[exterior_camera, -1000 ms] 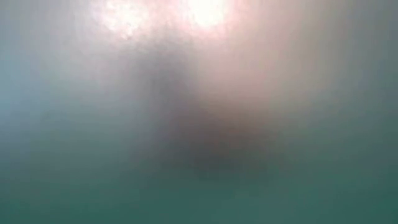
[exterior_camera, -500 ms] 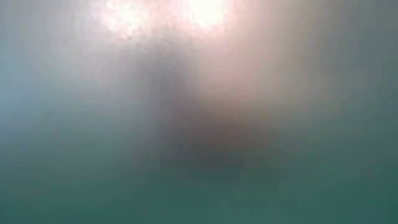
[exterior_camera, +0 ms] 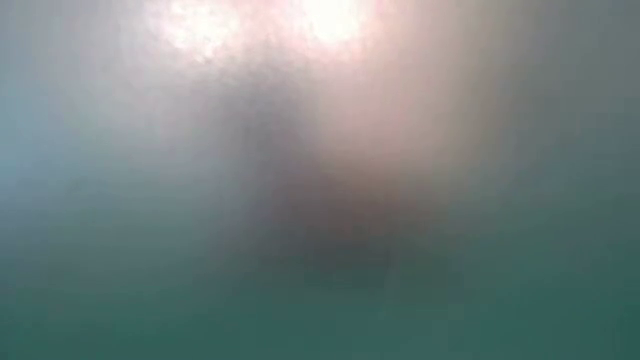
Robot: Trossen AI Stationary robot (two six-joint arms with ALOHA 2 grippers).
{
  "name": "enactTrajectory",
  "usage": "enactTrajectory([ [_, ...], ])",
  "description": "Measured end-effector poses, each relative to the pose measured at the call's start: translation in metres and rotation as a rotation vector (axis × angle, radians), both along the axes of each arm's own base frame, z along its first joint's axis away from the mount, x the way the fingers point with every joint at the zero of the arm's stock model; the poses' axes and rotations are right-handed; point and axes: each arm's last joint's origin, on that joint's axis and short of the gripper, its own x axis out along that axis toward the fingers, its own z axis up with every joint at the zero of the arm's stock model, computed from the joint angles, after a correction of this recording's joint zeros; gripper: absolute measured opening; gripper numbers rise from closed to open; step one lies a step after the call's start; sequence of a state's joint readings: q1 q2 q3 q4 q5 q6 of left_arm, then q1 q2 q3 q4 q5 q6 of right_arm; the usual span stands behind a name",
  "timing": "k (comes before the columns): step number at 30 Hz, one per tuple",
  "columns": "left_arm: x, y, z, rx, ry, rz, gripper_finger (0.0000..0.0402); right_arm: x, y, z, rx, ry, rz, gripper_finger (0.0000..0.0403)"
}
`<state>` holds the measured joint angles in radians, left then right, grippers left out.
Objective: Sort Maruchan noodles
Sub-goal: Put the yellow noodle pack into the transparent bin
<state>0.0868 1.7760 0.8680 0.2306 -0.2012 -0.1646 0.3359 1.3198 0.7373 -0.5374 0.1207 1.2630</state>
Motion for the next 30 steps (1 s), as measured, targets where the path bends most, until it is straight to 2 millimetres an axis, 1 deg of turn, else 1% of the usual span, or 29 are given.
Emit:
enactTrajectory([
  [4,0.000,0.000,0.000,0.000,-0.002,0.000,0.0046,0.003,0.001,-0.008,-0.021,0.029,-0.016,0.0205],
  [8,0.000,0.000,0.000,0.000,-0.005,0.000,0.0046,0.005,0.000,-0.014,-0.075,0.054,0.059,0.0205],
  [11,0.000,0.000,0.001,0.001,-0.006,0.000,0.0046,0.006,-0.002,-0.015,-0.199,0.037,0.127,0.0205],
  [16,0.001,0.000,0.001,0.001,-0.008,0.000,0.0046,0.009,-0.010,-0.016,-0.463,0.015,0.195,0.0205],
  [21,0.001,0.000,0.001,0.000,-0.010,0.000,0.0046,0.022,-0.024,-0.012,-0.641,-0.038,0.232,0.0205],
  [23,0.001,0.000,0.001,0.000,-0.012,0.000,0.0046,0.028,-0.029,-0.012,-0.687,-0.060,0.238,0.0205],
  [27,0.001,0.000,0.001,0.000,-0.012,0.000,0.0046,0.035,-0.039,-0.007,-0.685,-0.069,0.219,0.0205],
  [30,0.001,0.000,0.001,0.000,-0.012,0.000,0.0046,0.035,-0.041,0.001,-0.576,-0.077,0.162,0.0205],
])
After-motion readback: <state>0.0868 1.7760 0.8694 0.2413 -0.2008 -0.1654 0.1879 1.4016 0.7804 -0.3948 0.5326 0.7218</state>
